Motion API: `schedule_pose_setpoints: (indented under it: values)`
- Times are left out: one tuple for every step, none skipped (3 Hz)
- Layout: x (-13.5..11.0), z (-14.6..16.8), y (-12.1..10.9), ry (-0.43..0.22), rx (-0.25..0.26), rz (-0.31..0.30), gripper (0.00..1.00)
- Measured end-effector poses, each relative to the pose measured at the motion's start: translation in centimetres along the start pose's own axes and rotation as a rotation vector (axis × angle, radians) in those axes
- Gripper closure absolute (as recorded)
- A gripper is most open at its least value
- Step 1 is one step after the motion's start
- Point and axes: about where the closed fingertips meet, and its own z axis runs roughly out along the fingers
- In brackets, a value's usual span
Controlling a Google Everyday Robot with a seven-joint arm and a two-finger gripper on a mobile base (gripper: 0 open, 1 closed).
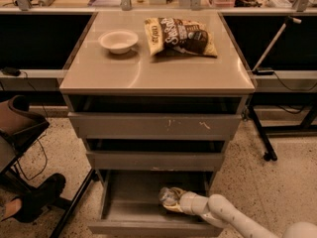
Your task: Place blue plastic bottle into bottom drawer
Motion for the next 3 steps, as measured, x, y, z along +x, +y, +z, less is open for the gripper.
schedule_pose_setpoints:
  values:
    - [0.00,0.00,0.00,0.000,0.000,0.000,0.35]
    - [0.00,0.00,0.00,0.000,0.000,0.000,0.11]
    - [0.00,0.01,0.01,0.000,0.000,0.000,0.00]
